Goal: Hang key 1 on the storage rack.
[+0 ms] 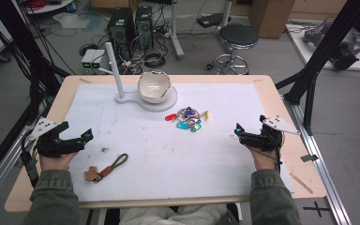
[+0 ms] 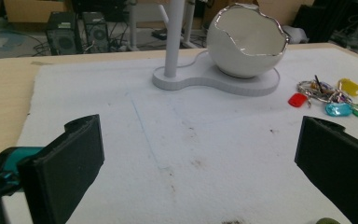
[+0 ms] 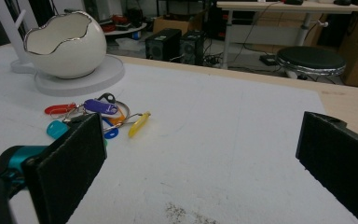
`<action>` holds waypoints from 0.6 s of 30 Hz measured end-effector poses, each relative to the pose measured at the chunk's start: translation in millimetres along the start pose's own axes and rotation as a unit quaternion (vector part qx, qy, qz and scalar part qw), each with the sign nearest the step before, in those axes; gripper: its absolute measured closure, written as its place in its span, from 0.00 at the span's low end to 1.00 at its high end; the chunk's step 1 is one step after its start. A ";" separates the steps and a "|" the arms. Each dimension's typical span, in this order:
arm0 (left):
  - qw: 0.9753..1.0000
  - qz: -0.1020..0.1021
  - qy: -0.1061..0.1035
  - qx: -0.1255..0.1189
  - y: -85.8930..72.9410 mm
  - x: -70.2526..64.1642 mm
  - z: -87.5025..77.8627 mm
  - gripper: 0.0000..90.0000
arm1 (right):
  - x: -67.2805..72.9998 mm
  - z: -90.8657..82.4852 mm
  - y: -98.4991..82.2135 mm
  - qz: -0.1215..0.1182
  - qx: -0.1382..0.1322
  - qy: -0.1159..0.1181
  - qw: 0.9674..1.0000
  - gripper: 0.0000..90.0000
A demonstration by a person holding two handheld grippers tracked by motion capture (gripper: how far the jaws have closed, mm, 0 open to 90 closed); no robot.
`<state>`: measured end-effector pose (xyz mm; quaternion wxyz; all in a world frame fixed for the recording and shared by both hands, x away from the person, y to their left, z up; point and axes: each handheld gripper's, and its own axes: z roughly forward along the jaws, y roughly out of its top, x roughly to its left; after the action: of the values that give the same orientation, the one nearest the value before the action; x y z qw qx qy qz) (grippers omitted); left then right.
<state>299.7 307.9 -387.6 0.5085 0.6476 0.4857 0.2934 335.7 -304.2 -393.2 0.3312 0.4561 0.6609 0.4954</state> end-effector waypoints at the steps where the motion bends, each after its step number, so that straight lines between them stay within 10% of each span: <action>1: 1.000 0.002 -0.003 0.002 0.3 -1.2 0.3 0.02 | 0.1 0.0 0.0 0.001 0.000 0.001 1.000 0.01; 18: 0.999 0.027 -0.039 0.027 -0.9 -16.8 6.9 0.02 | 0.0 2.5 -1.4 -0.003 0.004 0.007 1.000 0.01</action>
<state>299.4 289.7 -388.6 0.5012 0.6848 0.4558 0.2684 337.5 -303.4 -395.2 0.3260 0.4524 0.6666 0.4947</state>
